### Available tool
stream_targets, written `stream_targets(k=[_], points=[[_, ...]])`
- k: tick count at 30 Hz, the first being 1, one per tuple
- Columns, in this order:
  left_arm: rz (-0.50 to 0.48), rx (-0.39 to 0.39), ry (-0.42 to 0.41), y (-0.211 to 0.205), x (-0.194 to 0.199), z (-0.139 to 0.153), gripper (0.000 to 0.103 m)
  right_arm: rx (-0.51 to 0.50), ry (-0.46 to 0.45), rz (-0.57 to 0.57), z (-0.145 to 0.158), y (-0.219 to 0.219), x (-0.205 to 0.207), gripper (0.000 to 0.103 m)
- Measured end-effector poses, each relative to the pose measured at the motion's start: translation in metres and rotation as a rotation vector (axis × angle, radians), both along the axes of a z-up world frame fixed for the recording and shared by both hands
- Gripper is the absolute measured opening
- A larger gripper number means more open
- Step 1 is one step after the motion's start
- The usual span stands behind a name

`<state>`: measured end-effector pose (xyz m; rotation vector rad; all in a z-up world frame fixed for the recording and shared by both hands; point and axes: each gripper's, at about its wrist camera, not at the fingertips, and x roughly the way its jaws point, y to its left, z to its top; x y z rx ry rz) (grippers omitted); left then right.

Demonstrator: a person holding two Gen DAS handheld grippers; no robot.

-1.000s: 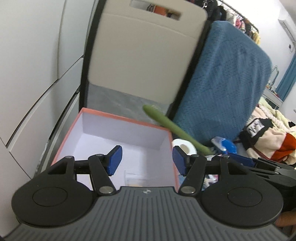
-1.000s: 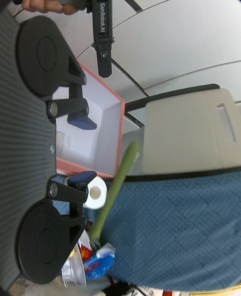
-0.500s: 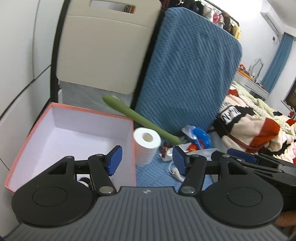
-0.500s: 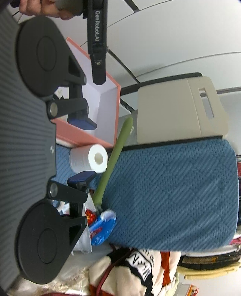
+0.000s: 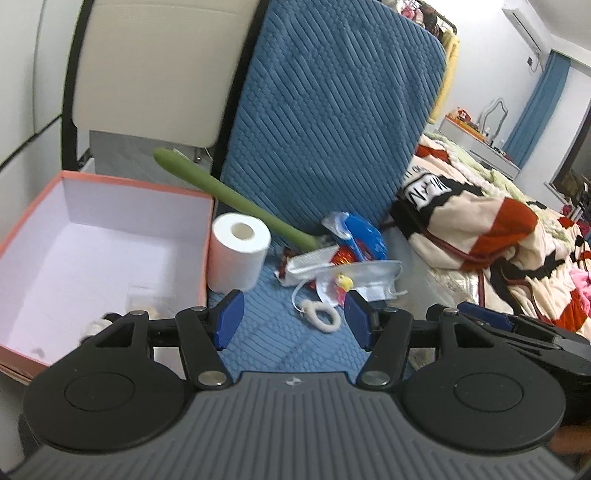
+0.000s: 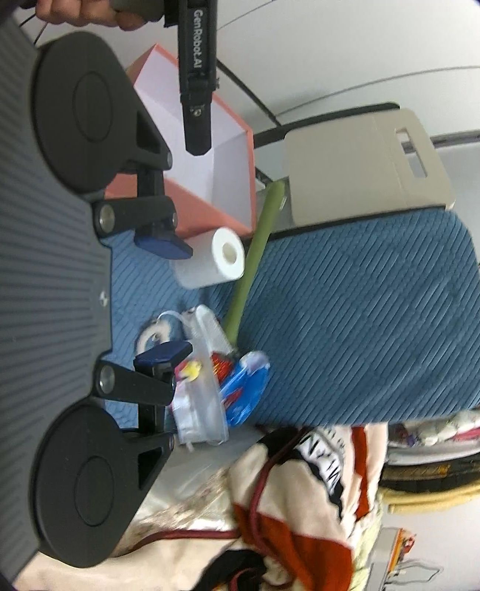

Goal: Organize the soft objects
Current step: 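Move both grippers back over the chair seat toward the remaining toys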

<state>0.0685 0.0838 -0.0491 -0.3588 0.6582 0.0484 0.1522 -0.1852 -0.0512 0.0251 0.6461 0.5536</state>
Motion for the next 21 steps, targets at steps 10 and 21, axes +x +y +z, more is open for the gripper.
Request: stream_targets(k=[10, 21], points=[[-0.043, 0.028, -0.007, -0.036, 0.008, -0.035, 0.066, -0.024, 0.013, -0.05, -0.048, -0.032, -0.005, 0.052], [-0.113, 0.025, 0.015, -0.064, 0.018, -0.067, 0.066, -0.027, 0.075, -0.114, -0.085, -0.06, -0.015, 0.052]])
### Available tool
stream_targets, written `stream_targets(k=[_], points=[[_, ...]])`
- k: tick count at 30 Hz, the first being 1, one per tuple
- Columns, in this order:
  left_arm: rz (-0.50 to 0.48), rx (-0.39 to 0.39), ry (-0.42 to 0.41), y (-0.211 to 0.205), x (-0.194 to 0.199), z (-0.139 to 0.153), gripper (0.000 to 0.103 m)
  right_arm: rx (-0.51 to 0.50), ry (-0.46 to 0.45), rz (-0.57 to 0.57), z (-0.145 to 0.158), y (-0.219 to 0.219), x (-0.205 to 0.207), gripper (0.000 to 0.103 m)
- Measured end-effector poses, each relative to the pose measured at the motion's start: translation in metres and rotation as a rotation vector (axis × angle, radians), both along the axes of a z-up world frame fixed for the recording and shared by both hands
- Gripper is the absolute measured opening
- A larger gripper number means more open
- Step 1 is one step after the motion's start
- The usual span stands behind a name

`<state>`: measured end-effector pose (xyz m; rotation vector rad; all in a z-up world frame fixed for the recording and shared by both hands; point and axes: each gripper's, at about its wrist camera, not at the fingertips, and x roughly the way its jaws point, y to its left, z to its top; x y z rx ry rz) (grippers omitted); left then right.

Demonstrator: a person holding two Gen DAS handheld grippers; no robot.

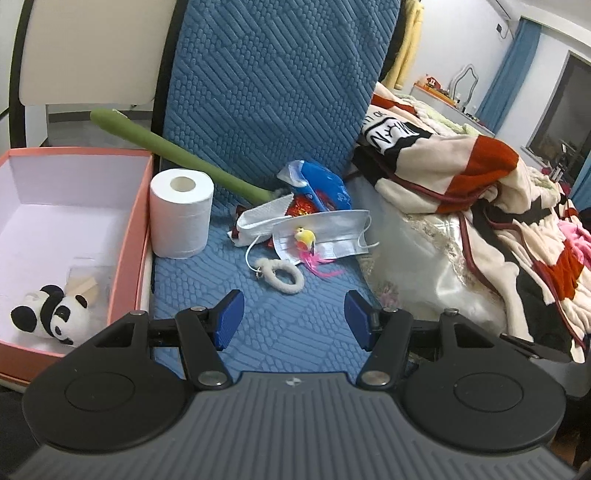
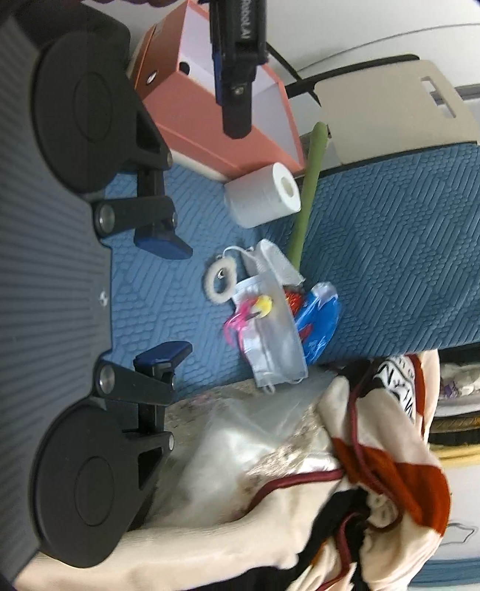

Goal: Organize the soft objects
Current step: 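Move both grippers back over the chair seat toward the remaining toys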

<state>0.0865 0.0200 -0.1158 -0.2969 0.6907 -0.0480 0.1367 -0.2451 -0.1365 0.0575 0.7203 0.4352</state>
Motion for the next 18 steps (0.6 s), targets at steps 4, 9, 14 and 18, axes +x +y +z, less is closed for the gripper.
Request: stream_targets(k=[4, 9, 14, 18], points=[[0.0, 0.013, 0.012, -0.005, 0.002, -0.006, 0.069, 0.014, -0.008, -0.016, -0.001, -0.003, 0.002, 0.052], [0.002, 0.039, 0.027, -0.009, 0.015, -0.023, 0.069, 0.023, 0.013, -0.04, -0.011, -0.005, 0.014, 0.052], [0.017, 0.013, 0.052, -0.008, 0.037, -0.043, 0.069, 0.034, 0.02, -0.032, -0.02, -0.001, 0.025, 0.052], [0.026, 0.001, 0.059, -0.009, 0.056, -0.055, 0.069, 0.064, 0.027, -0.04, -0.028, 0.001, 0.042, 0.052]])
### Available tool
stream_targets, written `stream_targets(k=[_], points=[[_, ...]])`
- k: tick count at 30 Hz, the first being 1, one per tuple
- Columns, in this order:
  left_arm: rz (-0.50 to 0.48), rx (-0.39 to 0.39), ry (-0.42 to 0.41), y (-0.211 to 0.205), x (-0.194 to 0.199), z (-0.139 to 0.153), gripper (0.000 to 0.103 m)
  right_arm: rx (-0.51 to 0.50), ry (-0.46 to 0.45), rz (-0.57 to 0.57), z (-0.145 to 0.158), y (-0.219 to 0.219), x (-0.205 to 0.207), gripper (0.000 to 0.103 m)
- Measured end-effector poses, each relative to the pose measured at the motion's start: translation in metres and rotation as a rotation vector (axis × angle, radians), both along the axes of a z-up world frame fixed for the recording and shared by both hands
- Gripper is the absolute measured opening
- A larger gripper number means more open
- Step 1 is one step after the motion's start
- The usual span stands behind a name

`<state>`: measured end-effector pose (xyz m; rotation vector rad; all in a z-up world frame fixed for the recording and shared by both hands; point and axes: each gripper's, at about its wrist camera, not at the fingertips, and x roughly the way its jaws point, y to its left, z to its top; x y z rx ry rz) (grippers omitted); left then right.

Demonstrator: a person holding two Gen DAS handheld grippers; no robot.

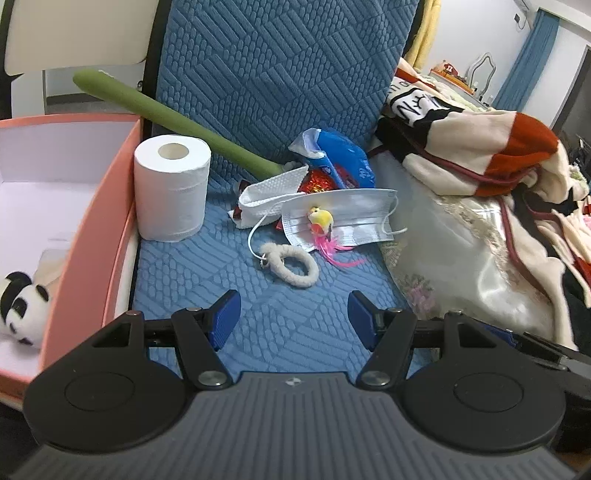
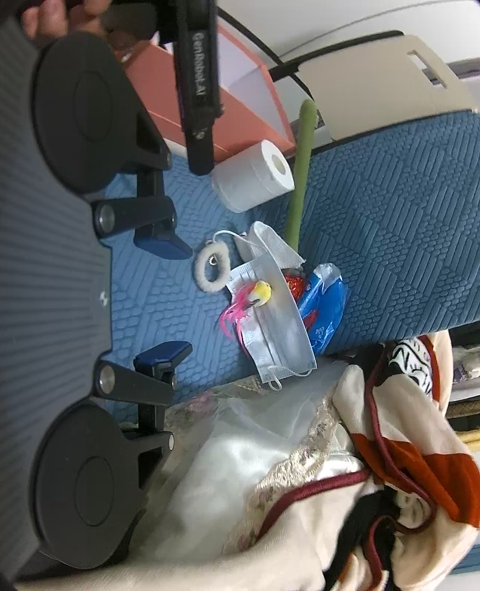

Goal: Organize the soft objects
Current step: 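Move both grippers back over the chair seat toward the remaining toys, then close the left gripper on the white fluffy ring while the right gripper grasps the yellow bird toy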

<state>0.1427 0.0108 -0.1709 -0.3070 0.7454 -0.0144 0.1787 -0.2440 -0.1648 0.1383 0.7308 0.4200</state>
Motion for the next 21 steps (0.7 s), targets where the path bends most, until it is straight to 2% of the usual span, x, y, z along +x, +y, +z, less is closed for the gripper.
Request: stream_targets(k=[4, 9, 12, 14, 17, 21], points=[[0.008, 0.008, 0.008, -0.001, 0.019, -0.012, 0.069, 0.04, 0.02, -0.007, -0.011, 0.003, 0.024, 0.052], [0.031, -0.024, 0.049, 0.003, 0.042, -0.033, 0.066, 0.076, 0.047, 0.002, -0.023, 0.008, 0.055, 0.052], [0.04, -0.056, 0.047, 0.004, 0.053, -0.044, 0.061, 0.095, 0.072, 0.02, -0.03, 0.013, 0.072, 0.052], [0.05, -0.064, 0.055, 0.004, 0.061, -0.052, 0.053, 0.116, 0.083, 0.034, -0.034, 0.016, 0.084, 0.052], [0.067, -0.119, 0.074, 0.008, 0.073, -0.065, 0.048, 0.115, 0.094, 0.056, -0.04, 0.022, 0.101, 0.052], [0.092, -0.179, 0.078, 0.009, 0.085, -0.078, 0.048, 0.127, 0.126, 0.088, -0.049, 0.028, 0.122, 0.052]])
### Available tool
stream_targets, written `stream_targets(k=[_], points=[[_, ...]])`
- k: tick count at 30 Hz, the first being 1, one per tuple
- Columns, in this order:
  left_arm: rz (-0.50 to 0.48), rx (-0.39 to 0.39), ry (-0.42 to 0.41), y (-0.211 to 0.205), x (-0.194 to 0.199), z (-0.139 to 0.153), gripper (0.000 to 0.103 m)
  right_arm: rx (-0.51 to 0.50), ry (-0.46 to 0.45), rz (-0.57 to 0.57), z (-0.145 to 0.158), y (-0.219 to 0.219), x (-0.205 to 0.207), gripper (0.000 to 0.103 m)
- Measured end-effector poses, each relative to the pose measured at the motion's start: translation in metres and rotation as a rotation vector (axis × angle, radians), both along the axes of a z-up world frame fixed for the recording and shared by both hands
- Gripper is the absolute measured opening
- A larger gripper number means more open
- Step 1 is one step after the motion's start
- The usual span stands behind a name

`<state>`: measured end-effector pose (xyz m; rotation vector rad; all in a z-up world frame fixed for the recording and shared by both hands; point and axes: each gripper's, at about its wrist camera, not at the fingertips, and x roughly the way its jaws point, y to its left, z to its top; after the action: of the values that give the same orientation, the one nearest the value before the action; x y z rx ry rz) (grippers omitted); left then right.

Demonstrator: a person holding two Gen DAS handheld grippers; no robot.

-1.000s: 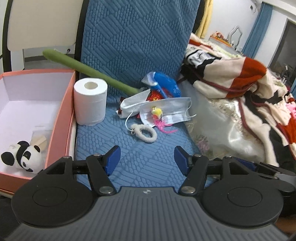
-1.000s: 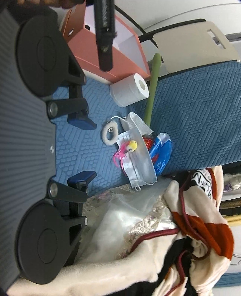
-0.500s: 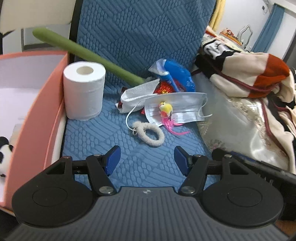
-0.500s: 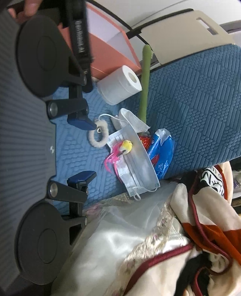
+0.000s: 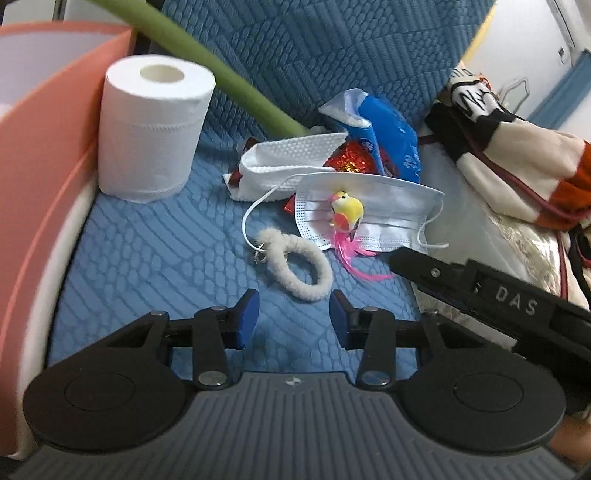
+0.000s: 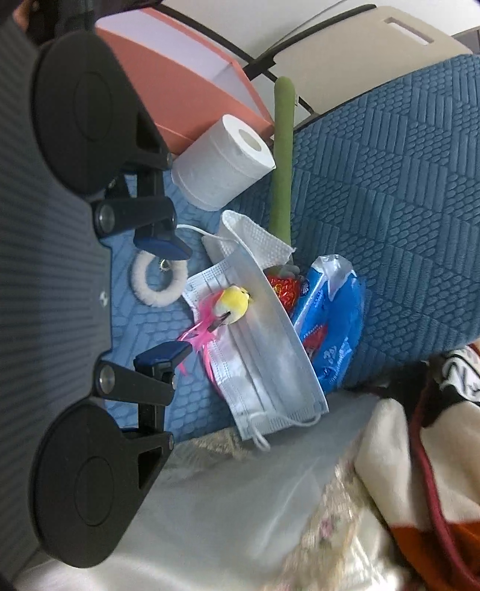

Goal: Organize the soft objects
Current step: 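Close the left gripper on the white fluffy ring while the right gripper grasps the yellow bird toy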

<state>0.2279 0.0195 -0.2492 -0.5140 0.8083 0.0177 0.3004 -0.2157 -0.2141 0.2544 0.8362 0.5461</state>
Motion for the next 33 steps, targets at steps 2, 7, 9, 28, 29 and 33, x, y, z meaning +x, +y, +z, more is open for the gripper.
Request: stream_targets(k=[2, 7, 9, 28, 29, 33], points=[[0.015, -0.01, 0.007, 0.0, 0.006, -0.006, 0.048, 0.004, 0.018, 0.014, -0.004, 0.003, 0.01, 0.052], [0.063, -0.051, 0.024, 0.001, 0.018, -0.018, 0.048, 0.031, 0.063, 0.036, -0.013, 0.01, 0.033, 0.053], [0.077, -0.059, 0.029, 0.001, 0.022, -0.02, 0.048, 0.036, 0.067, 0.05, -0.016, 0.014, 0.04, 0.052], [0.095, -0.04, 0.052, -0.005, 0.051, -0.029, 0.033, -0.008, 0.103, 0.099, -0.032, 0.044, 0.081, 0.047], [0.089, -0.034, 0.06, -0.006, 0.052, -0.03, 0.029, -0.011, 0.108, 0.098, -0.034, 0.044, 0.082, 0.047], [0.076, -0.004, 0.07, -0.011, 0.055, -0.03, 0.015, -0.031, 0.122, 0.098, -0.038, 0.046, 0.085, 0.043]])
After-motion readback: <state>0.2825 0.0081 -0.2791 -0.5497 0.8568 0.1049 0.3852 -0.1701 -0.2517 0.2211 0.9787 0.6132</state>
